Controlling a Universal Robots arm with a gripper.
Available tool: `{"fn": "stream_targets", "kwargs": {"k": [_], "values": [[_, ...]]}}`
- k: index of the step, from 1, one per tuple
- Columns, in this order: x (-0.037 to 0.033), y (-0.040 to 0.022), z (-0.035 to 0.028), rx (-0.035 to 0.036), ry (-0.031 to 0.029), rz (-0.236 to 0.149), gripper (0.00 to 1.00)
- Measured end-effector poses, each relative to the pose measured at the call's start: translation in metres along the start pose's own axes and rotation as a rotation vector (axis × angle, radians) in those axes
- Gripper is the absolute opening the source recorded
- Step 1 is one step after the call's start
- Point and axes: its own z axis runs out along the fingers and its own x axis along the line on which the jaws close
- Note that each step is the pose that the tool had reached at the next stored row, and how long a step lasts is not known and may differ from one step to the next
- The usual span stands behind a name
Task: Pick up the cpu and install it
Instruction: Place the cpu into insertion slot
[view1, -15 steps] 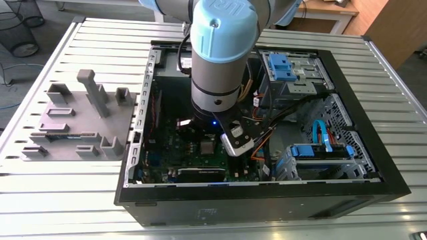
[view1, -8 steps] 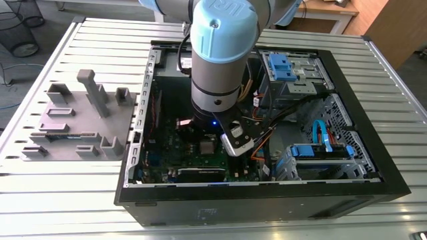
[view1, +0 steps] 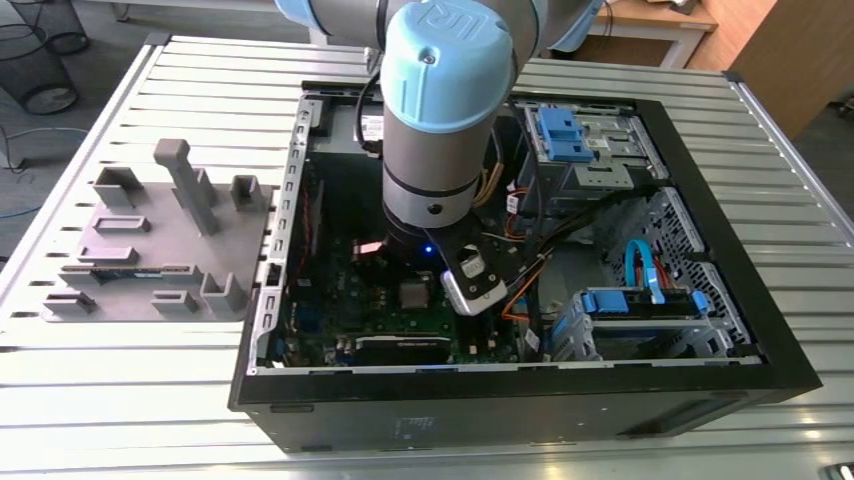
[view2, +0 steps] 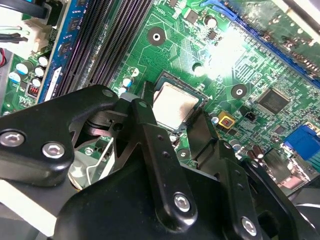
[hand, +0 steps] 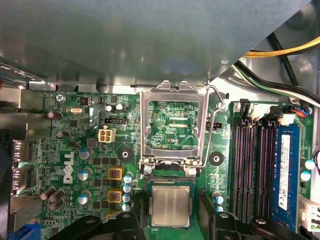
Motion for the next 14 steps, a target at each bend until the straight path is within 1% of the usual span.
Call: {"fn": "stream_targets", "kwargs": {"k": [14], "values": [[0.0000, 0.0000, 0.0007, 0.0000, -0.0001, 0.000, 0.54]]}}
